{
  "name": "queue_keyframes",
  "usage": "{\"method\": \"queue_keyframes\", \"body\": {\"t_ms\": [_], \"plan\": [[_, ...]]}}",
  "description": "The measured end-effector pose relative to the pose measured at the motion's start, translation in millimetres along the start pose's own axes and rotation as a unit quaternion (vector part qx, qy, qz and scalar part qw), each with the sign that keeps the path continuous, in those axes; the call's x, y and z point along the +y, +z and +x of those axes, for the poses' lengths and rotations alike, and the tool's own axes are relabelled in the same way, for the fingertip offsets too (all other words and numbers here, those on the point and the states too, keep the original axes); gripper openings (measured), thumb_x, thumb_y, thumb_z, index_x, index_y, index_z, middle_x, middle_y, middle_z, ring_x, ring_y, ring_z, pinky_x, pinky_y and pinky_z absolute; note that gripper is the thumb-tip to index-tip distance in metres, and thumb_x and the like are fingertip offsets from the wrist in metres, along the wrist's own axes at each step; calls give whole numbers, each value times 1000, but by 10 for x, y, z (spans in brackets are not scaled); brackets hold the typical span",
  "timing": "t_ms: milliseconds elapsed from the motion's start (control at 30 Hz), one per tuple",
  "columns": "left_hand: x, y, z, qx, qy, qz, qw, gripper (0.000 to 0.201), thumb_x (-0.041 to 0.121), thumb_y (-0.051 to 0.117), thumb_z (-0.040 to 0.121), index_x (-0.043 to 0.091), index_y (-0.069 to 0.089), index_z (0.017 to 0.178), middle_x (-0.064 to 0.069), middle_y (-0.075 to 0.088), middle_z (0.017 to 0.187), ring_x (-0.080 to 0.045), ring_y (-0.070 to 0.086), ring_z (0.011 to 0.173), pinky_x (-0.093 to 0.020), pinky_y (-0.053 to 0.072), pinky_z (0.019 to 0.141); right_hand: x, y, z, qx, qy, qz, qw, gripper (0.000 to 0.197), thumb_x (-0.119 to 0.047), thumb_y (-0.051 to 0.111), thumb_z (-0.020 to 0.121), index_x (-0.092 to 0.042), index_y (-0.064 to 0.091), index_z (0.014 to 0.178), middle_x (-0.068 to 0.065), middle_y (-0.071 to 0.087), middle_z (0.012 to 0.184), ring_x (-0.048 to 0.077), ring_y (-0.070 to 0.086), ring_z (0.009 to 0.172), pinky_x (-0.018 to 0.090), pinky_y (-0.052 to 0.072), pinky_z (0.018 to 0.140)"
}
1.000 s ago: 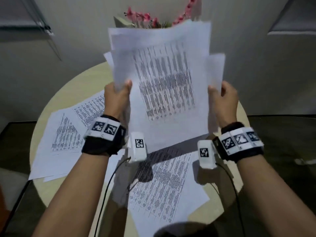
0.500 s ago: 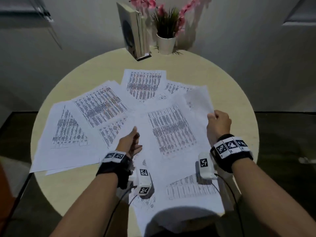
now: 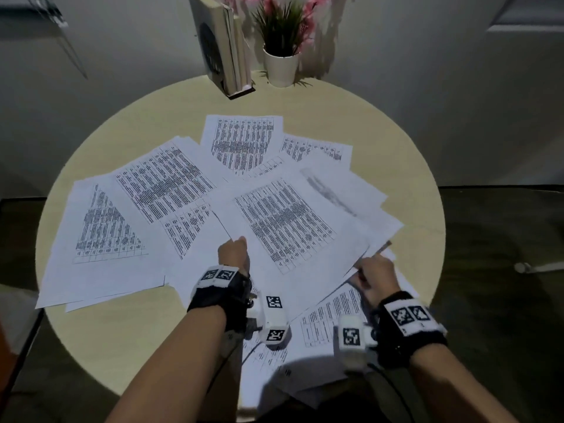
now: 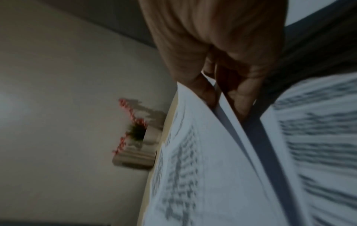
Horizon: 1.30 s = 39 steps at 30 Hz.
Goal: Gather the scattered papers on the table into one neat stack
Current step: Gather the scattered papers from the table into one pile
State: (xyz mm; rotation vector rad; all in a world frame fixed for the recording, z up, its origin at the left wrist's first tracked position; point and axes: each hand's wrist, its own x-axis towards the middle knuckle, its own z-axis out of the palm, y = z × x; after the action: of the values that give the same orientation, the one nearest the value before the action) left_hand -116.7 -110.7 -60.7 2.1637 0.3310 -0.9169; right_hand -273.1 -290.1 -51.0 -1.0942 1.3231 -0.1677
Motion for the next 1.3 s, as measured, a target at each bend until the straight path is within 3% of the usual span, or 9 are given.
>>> {"method": "queue_keyframes", "body": {"t_ms": [100, 200, 333, 567, 733, 866, 1000, 1133, 1300], "plan": [[29, 105, -28, 48, 38, -56, 997, 25, 14, 41, 96, 0, 56, 112, -24, 59, 112, -37, 53, 118, -34, 46, 87, 201, -33, -110, -39, 26, -1, 999, 21, 5, 52, 83, -7, 45, 68, 4, 51, 48, 21, 46, 55, 23, 49, 40], [48, 95, 19, 92, 47, -48, 993, 33, 9, 40, 96, 5, 47, 64, -9, 46, 67, -26, 46, 86, -24, 32, 67, 16, -265, 18, 93, -72, -17, 993, 28, -26, 67, 75, -8, 50, 89, 9, 54, 77, 20, 46, 62, 23, 40, 54], [127, 131, -38, 89, 58, -58, 993, 32, 8, 41, 95, -11, 58, 113, -27, 61, 116, -26, 49, 90, -28, 35, 74, -439, -343, 270, 165, -107, -279, 940, 59, -44, 54, 85, -1, 48, 125, 20, 42, 132, 35, 36, 125, 41, 34, 104], [318, 437, -213, 22, 30, -48, 998, 49, 17, 47, 94, -11, 36, 133, -25, 44, 139, -35, 44, 129, -37, 40, 102, -402, 166, 153, 31, -200, -395, 896, 41, -24, 62, 77, -4, 57, 112, 16, 58, 114, 35, 59, 105, 40, 51, 87], [274, 454, -238, 12, 36, -91, 995, 57, 14, 52, 92, -6, 30, 141, -14, 51, 122, -24, 53, 107, -20, 40, 74, -284, 357, -205, 2, -397, -557, 729, 37, 3, 43, 84, -12, 50, 117, 17, 63, 101, 37, 61, 92, 36, 37, 67], [185, 410, -220, -15, 59, -131, 990, 91, 52, 65, 76, 3, 28, 144, -15, 30, 151, -30, 35, 137, -36, 35, 107, -617, 139, -217, 13, -428, -443, 787, 19, 1, 49, 79, -13, 60, 86, 17, 60, 80, 36, 61, 83, 34, 37, 64], [82, 446, 163, -75, 76, -206, 973, 138, 85, 69, 31, 3, 37, 137, -21, 32, 150, -28, 59, 117, -61, 30, 109, -1161, -251, -364, -36, -447, -219, 866, 28, 1, 50, 81, -21, 67, 82, -13, 65, 62, 13, 58, 57, 25, 40, 55], [637, 99, -474, -151, 165, -276, 935, 53, 48, 60, 83, 6, 55, 113, -8, 59, 123, -22, 64, 96, -34, 61, 68, -1477, -405, -652, -136, -437, -73, 886, 26, 8, 55, 86, 0, 60, 110, -12, 71, 82, -8, 64, 74, 9, 49, 71], [1334, -457, -904, 17, 438, -284, 853, 25, 11, 64, 79, 2, 65, 102, -10, 67, 96, -16, 63, 82, -39, 55, 83, -1664, -176, -911, -107, -513, 3, 852, 21, -1, 52, 92, -7, 49, 112, -15, 64, 87, -12, 60, 78, 10, 49, 72]]}}
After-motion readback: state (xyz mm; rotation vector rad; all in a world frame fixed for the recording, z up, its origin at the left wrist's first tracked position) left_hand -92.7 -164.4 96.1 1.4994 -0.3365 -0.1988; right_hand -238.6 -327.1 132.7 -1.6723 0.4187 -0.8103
